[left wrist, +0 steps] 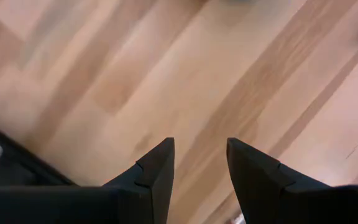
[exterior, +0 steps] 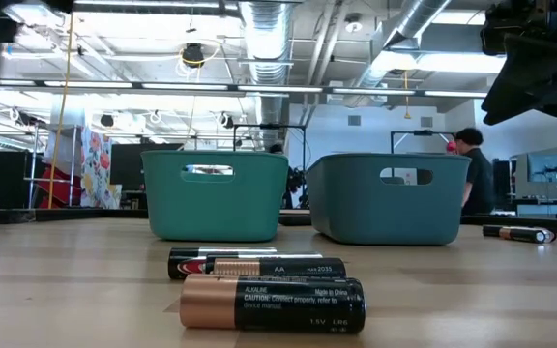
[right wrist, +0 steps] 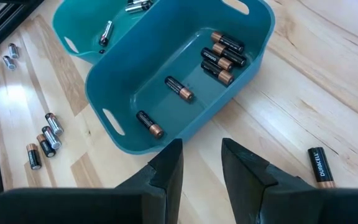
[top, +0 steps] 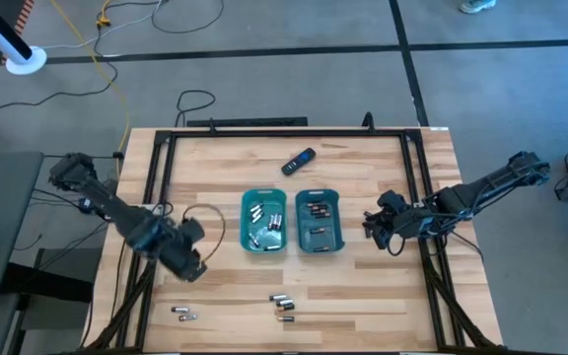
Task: Sort batteries
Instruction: Put the silver and black battery into the green bin
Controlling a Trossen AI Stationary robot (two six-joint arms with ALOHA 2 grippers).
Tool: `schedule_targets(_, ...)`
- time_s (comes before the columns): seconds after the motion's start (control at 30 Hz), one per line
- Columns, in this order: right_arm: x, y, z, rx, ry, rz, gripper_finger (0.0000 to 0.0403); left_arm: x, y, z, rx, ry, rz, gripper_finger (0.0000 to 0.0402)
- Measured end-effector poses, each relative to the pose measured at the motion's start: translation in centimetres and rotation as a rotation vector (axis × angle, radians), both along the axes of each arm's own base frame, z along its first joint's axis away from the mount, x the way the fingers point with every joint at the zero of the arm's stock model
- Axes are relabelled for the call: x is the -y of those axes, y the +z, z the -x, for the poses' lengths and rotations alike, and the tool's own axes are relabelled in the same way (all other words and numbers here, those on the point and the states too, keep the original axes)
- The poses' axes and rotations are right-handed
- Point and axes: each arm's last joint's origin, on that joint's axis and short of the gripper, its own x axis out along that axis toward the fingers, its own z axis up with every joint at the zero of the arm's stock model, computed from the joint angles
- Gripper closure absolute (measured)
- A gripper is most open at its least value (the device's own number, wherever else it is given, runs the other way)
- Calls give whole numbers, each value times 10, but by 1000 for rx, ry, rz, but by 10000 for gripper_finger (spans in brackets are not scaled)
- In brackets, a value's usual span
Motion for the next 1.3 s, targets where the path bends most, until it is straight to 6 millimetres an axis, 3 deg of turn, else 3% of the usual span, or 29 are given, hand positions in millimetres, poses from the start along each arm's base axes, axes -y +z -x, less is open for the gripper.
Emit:
schedule_targets(0.17, 0, 0, 0, 0, 0, 0, 276, 30, -19, 8, -14, -35, 24, 261)
schedule_targets(0.43, 0, 0, 0, 0, 0, 0, 276, 80, -49, 28, -136, -387, -6, 261)
schedule_targets(0.6, 0, 0, 0, 1, -1, -1, 276, 105, -68, 41, -199, -452, -27, 261)
schedule_targets(0.8, 0, 0, 0, 1, -1, -1, 276, 133, -85, 47, -147, -523, 31, 261)
schedule_targets(1.0, 0, 0, 0, 5, -19, -19, 276, 144, -99, 51, -159, -549, 14, 261)
schedule_targets(1.3, 0, 0, 0, 13, -45, -46, 276, 136, -119, 56, -184, -554, -22, 261)
